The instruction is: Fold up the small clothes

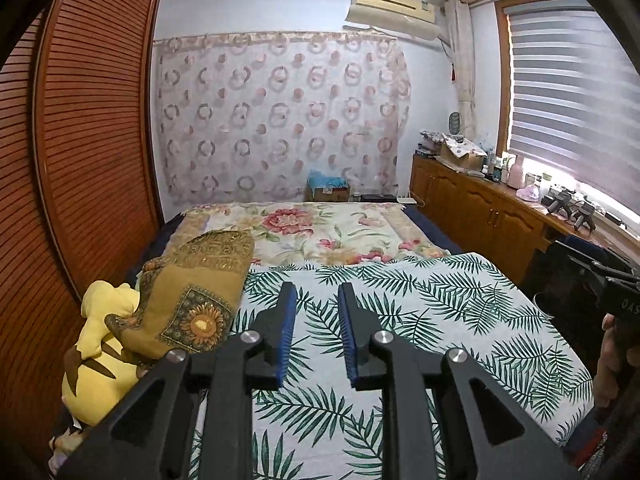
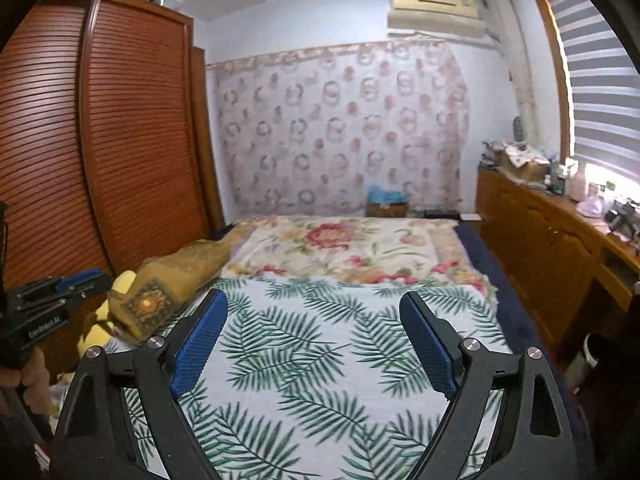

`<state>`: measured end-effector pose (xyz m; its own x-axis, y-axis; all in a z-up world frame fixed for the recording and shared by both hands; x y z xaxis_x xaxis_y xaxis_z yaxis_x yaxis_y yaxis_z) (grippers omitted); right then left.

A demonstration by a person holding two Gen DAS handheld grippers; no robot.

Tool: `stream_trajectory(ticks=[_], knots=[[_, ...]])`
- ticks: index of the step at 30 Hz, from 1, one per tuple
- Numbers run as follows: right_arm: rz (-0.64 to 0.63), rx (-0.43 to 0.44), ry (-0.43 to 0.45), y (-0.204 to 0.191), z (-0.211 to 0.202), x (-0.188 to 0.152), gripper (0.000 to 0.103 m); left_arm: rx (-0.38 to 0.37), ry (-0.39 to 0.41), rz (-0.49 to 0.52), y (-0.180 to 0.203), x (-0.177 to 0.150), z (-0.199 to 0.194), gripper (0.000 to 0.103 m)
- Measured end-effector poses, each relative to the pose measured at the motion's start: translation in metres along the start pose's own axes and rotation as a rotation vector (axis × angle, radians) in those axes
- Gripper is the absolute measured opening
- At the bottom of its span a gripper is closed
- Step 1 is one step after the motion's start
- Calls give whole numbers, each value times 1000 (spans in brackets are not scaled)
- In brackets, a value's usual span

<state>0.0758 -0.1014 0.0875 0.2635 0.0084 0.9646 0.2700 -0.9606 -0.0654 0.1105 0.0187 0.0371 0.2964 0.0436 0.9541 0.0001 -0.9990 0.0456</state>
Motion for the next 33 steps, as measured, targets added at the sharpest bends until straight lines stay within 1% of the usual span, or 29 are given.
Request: stream_trajectory(ticks=[4,10,33], knots=[[9,-13,8,6,-6,-2,90,5,0,8,2,1,-1,20],[7,-24,-4,9,-6,-6,90,13,-2,16,3,1,-2,20],[4,-23,-1,11,-7,-6,90,20,1,26,-3,0,-3,20]])
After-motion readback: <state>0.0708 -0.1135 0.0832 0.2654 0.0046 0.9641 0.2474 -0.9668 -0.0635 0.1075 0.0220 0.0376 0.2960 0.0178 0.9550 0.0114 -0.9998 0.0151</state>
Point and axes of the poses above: each gripper's, at about its wrist camera, not at the fingertips, and z roughly the way its jaws point, y to its right, x to its top, the point moved 5 cm from there along z, roughly the way its jaws point, and after that the axes turned 9 degrees about y, right-handed, at the moved point
